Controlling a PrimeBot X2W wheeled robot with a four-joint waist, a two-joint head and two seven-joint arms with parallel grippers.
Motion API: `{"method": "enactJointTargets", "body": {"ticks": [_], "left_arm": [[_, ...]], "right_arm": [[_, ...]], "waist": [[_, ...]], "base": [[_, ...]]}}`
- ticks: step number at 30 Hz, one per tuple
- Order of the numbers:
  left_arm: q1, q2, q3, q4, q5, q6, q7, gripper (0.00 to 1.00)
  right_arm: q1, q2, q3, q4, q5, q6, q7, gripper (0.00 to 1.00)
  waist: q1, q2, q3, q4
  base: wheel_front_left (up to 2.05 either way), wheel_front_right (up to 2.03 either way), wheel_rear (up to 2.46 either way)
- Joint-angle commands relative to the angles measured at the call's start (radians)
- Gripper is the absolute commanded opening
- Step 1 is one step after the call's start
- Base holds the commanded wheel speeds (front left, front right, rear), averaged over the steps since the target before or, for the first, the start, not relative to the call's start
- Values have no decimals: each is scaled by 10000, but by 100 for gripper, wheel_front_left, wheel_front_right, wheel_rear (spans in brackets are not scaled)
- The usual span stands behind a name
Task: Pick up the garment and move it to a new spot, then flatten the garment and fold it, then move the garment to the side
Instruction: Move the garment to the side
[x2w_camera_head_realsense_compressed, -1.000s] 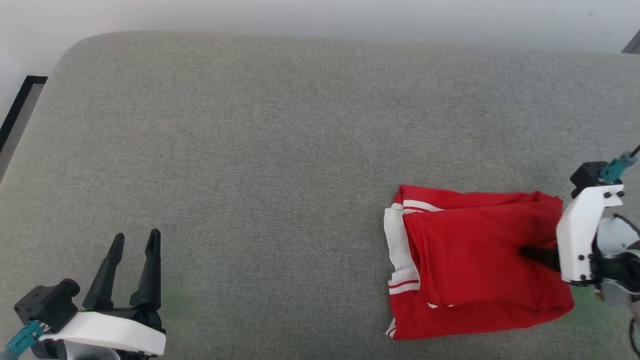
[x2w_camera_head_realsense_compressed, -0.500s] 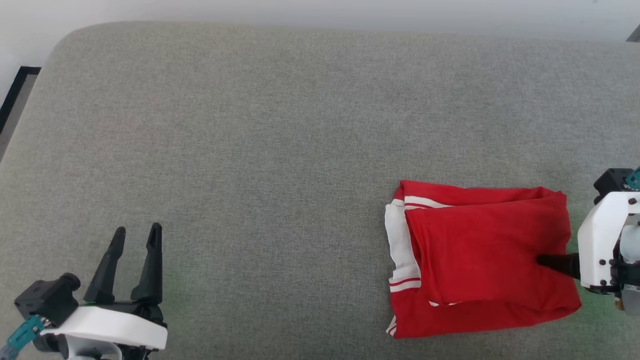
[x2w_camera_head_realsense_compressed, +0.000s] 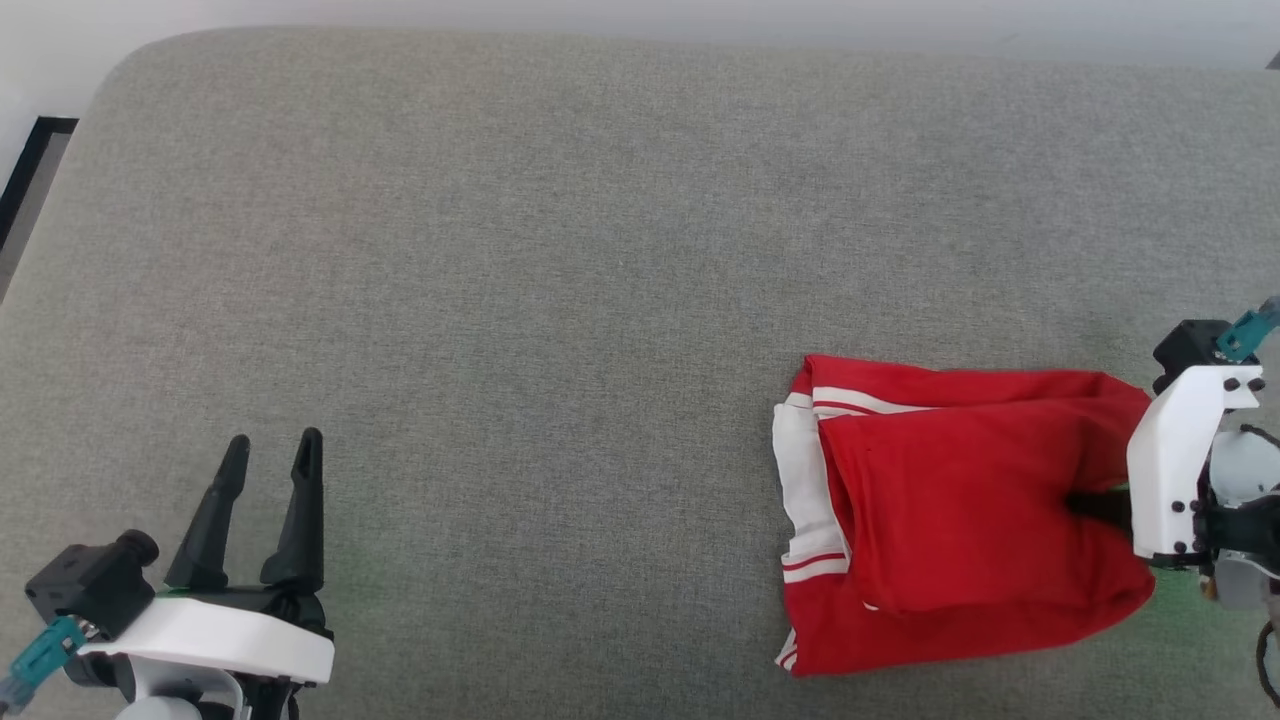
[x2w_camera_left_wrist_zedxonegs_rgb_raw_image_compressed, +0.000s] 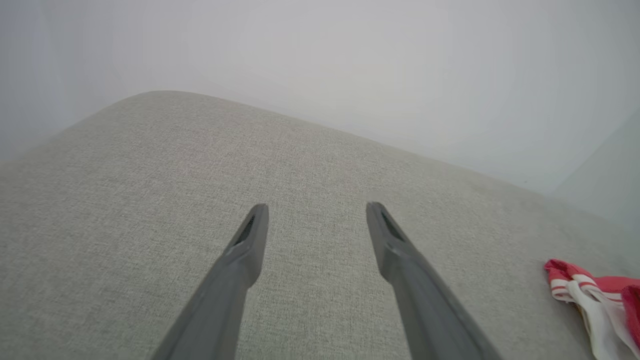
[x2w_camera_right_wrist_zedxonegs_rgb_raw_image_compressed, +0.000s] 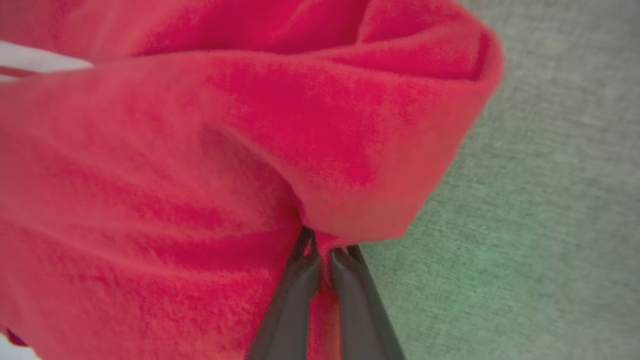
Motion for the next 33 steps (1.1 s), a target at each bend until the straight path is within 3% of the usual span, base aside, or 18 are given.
{"method": "enactJointTargets", "body": {"ticks": [1, 19, 33], "left_arm": [[-167, 26, 33, -69, -22, -39, -49, 100], [-1051, 299, -487, -638, 336, -39, -49, 100], [-2737, 744, -1920, -704, 347, -39, -47, 100]], "right_arm": [[-48, 24, -32, 41, 12, -5, -181, 0], [-1317, -1234, -733, -196, -1302, -4, -1043, 0], [-2993, -2224, -1190, 1193, -2937, -4, -3647, 0]], "waist": [[0, -1, -10, -31], [0, -1, 336, -1356], [0, -1, 1234, -2591]], "base": [[0, 0, 0], [0, 0, 0], [0, 0, 0]]}}
